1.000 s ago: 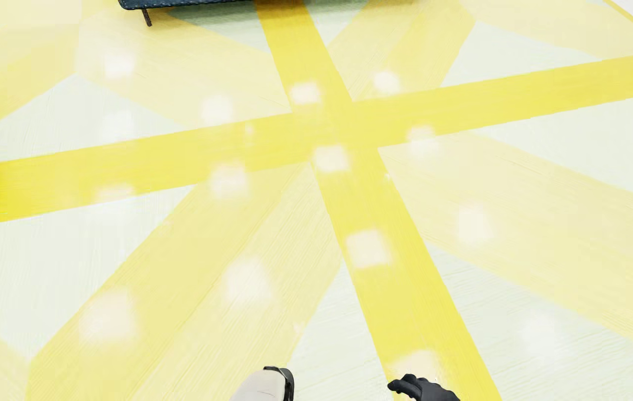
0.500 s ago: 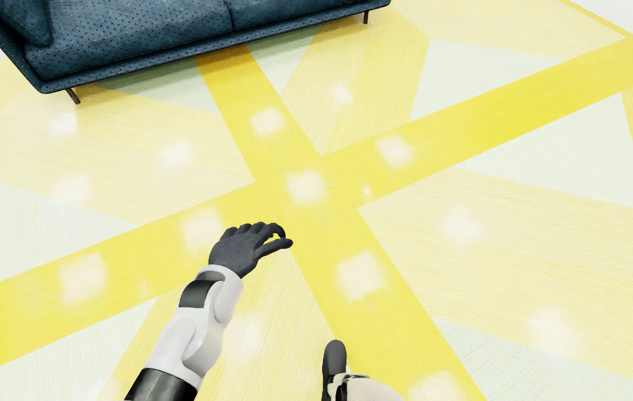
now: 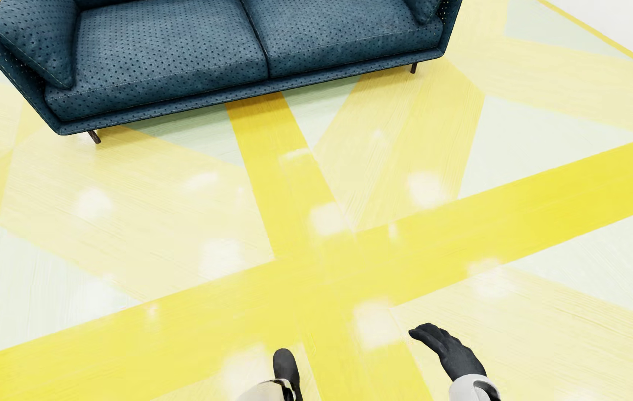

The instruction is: Move towards the leather sofa

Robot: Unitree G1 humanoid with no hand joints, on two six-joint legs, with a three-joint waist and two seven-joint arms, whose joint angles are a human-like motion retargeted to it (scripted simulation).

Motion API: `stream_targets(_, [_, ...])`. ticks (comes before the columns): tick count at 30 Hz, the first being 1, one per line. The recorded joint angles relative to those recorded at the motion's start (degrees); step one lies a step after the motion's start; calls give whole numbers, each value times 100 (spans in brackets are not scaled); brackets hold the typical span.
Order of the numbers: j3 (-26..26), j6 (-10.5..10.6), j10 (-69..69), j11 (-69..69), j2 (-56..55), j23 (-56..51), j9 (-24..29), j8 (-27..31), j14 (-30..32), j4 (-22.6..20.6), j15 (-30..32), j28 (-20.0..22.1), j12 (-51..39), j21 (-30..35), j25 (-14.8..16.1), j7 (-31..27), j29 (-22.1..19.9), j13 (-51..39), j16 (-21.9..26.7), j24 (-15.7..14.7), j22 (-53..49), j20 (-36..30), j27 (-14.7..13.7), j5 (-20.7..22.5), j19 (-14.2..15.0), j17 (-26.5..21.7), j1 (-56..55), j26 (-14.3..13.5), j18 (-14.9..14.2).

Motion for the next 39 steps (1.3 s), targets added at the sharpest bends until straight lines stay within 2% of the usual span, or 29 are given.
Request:
stream_targets(1, [16,-19,-515,-76,246,-63,-9,-20,-8,-178,-38,-319,54,-46,143,-48,16,-24,115,331,160,-153,45,3,31,-21,-50,-153,-3])
stream_targets(2, [25,-44,-573,-32,454,-22,-11,-80,111,-346,-57,-567,60,-114,280,-157,53,-32,183,637,259,-273,175,-23,59,-53,-93,-343,137])
stream_targets(3, [38,-82,-299,115,622,93,-8,-150,385,-505,28,-705,43,-205,391,-386,95,0,201,836,291,-279,334,-75,85,-65,-113,-518,513])
stream_targets(5, [62,-199,556,873,747,619,11,-268,378,-607,622,-656,-1,-332,463,-541,217,95,75,946,210,14,753,-267,43,-51,-74,-601,902])
stream_targets(7, [66,-371,1088,2551,237,1427,41,-420,-231,-727,1613,-244,-187,-370,323,-546,346,185,-147,965,122,315,1186,-707,-38,-15,136,-617,910])
stream_targets(8, [40,-457,1069,3500,-203,1800,47,-531,-429,-840,2124,-42,-337,-332,193,-568,472,253,-254,999,79,366,1359,-1036,56,20,347,-625,870])
stream_targets(9, [-13,-537,960,4272,-685,2088,51,-585,-568,-976,2299,40,-586,-248,32,-615,617,356,-347,1056,61,350,1433,-1336,42,49,583,-647,834])
stream_targets(10, [-82,-601,841,4831,-1171,2251,55,-614,-694,-1083,2033,79,-862,-153,-126,-690,745,483,-401,1124,21,279,1385,-1560,-72,68,825,-724,792])
stream_targets(12, [-245,-668,634,5286,-2105,2299,50,-552,-942,-1210,1842,155,-1394,-161,-201,-876,837,795,-464,1264,-198,17,1147,-1821,-115,161,1302,-932,699])
stream_targets(13, [-324,-673,576,5165,-2546,2232,42,-422,-1082,-1234,1816,232,-1619,-237,-141,-962,823,955,-503,1282,-401,-139,1045,-1832,-84,215,1519,-1051,649])
stream_targets(15, [-445,-646,546,4159,-3186,2054,0,-147,-1399,-1221,1746,390,-2008,-399,-27,-1126,718,1218,-580,1082,-867,-417,913,-1783,-7,321,1886,-1290,534])
stream_targets(18, [-556,-569,605,796,-3151,1848,-101,346,-1890,-1129,1905,501,-2438,-696,126,-1437,653,1472,-625,553,-1414,-865,894,-1618,205,549,2351,-1475,352])
stream_targets(19, [-572,-539,667,-229,-2951,1823,-133,510,-2039,-1077,1992,473,-2526,-733,120,-1569,670,1519,-582,465,-1540,-1065,890,-1577,283,606,2506,-1510,275])
stream_targets(20, [-572,-509,849,-646,-2823,1833,-149,631,-2168,-1002,2175,436,-2572,-733,90,-1716,702,1532,-522,398,-1653,-1243,885,-1542,570,644,2631,-1532,186])
stream_targets(21, [-556,-478,1186,-445,-2765,1882,-151,672,-2227,-892,2501,432,-2552,-694,26,-1849,750,1497,-439,353,-1759,-1366,883,-1491,935,660,2700,-1526,106])
stream_targets(22, [-530,-440,1694,63,-2773,1970,-137,583,-2137,-745,2532,452,-2449,-653,-61,-1962,784,1398,-357,273,-1847,-1386,932,-1422,877,672,2690,-1474,34])
stream_targets(23, [-505,-386,2393,613,-2791,2064,-107,466,-1836,-582,2191,528,-2257,-643,-144,-2058,791,1263,-312,153,-1897,-1301,1002,-1337,730,684,2549,-1369,25])
stream_targets(24, [-485,-325,3167,951,-2696,2115,-77,322,-1363,-420,1876,679,-2007,-696,-196,-2109,746,1122,-332,13,-1858,-1141,1092,-1264,658,700,2308,-1192,163])
stream_targets(26, [-436,-202,4561,1060,-2314,1984,-40,39,-600,-72,1523,1046,-1560,-828,-204,-2057,640,877,-434,-142,-1470,-770,1150,-1146,602,676,1659,-721,213])
stream_targets(29, [-306,-66,4858,914,-1875,1412,-39,13,-1018,306,1298,1483,-881,-892,89,-1526,527,509,-602,-411,-609,-23,989,-925,555,370,1071,-85,124])
stream_targets(31, [-261,-17,3739,783,-1624,1064,-67,84,-1323,552,1157,1139,-411,-923,340,-988,491,208,-523,-591,-125,292,841,-789,547,121,1067,95,43])
stream_targets(32, [-258,7,2780,701,-1496,864,-91,112,-1379,606,1091,779,-198,-987,433,-665,493,112,-423,-494,111,243,758,-742,556,35,1236,103,-7])
stream_targets(34, [-268,38,1218,457,-1226,489,-147,167,-1228,543,1036,-113,94,-1133,607,-90,422,-4,-226,119,478,-203,659,-714,568,-73,1750,-179,-23])
stream_targets(36, [-263,32,751,189,-929,344,-188,145,-1183,429,1039,-705,190,-1283,793,-33,91,8,-119,745,572,-477,679,-733,577,-49,2118,-577,-121])
stream_targets(37, [-260,15,560,18,-777,394,-214,96,-1132,348,1071,-802,203,-1370,865,-33,-124,53,-140,868,504,-371,717,-777,593,37,2256,-652,-152])
stream_targets(39, [-240,-21,205,-316,-506,707,-283,-26,-1045,167,1125,-553,180,-1443,902,-70,-361,193,-309,791,170,143,829,-880,632,242,2478,-608,-168])
